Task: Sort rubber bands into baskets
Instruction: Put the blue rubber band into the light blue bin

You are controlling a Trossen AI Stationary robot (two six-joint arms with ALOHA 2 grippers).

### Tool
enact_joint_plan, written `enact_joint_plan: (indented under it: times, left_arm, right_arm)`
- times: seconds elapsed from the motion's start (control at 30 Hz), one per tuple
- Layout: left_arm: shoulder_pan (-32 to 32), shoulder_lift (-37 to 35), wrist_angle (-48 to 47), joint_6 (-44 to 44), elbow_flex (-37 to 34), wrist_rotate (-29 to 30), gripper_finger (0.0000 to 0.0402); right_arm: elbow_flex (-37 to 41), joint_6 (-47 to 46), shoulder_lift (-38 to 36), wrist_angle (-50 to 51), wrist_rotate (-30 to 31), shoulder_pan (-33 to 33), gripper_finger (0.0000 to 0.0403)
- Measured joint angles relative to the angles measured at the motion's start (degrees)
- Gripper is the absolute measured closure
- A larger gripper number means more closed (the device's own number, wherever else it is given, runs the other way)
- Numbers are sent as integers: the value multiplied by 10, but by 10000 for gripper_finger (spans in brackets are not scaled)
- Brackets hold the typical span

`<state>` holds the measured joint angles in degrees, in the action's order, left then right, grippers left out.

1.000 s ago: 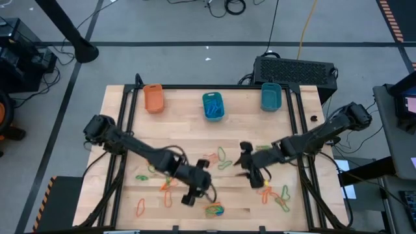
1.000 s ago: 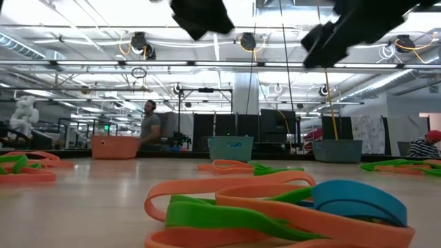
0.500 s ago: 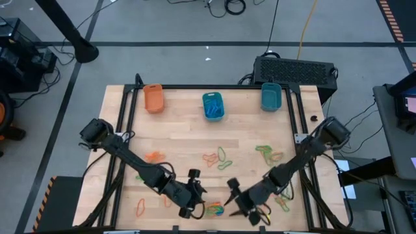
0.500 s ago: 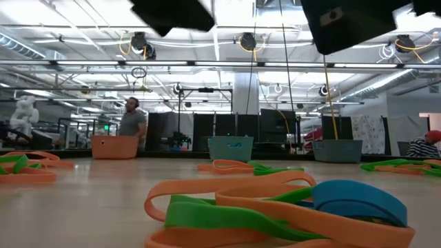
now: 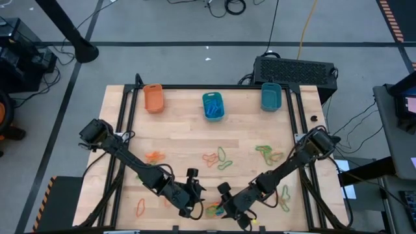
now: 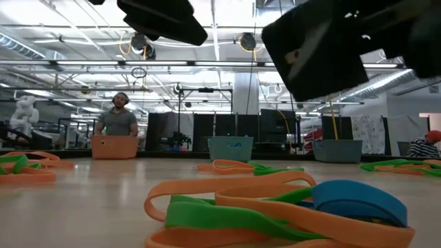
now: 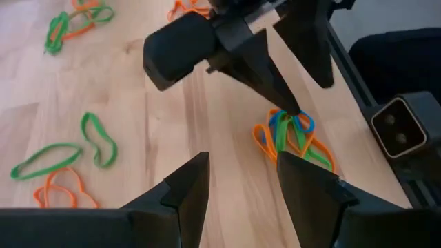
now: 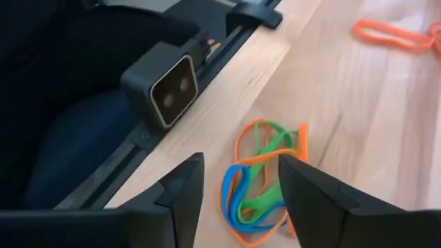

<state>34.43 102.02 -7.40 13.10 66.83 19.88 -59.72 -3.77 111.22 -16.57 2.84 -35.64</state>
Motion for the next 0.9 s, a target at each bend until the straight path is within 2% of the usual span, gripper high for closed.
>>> enact_joint_plan:
  times: [0.2, 0.33, 0.9]
  left_arm:
    - [-12, 0, 3, -4, 0, 0, 223]
    - [-13, 0, 2, -5, 0, -20, 223]
    - [-15, 0, -3, -15, 0, -22, 223]
  right_arm:
    - [0, 3, 15, 0, 0, 0, 251]
    - [0, 0, 23, -26, 1, -1, 261]
    - [0, -26, 59, -49, 0, -2, 269]
